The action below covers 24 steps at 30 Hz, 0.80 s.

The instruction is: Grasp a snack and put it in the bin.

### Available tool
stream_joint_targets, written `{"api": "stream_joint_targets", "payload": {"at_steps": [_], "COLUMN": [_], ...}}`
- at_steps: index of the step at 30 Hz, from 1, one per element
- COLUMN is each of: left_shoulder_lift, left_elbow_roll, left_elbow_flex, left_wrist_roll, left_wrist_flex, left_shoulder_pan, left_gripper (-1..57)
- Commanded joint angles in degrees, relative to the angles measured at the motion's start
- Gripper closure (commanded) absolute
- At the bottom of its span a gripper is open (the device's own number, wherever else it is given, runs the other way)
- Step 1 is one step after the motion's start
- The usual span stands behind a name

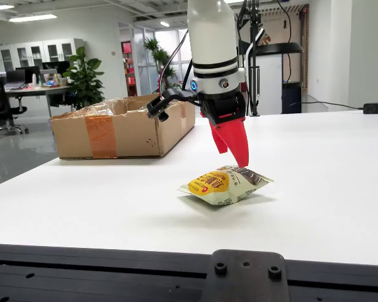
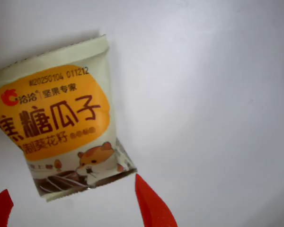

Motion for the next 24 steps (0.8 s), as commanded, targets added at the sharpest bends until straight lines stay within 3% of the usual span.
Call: {"api": "stream_joint_targets", "payload": {"at_steps": [1, 24], "left_shoulder_lift": [0.79, 3.02], "left_elbow_roll": [0.43, 0.24], "left_elbow_flex": [-0.55, 2.67], "left_wrist_roll": [0.21, 0.21], "left_wrist_flex": [0.04, 0.12], "left_shoulder_pan": [0.56, -0.19], "left_gripper": [6.9, 8.0]}}
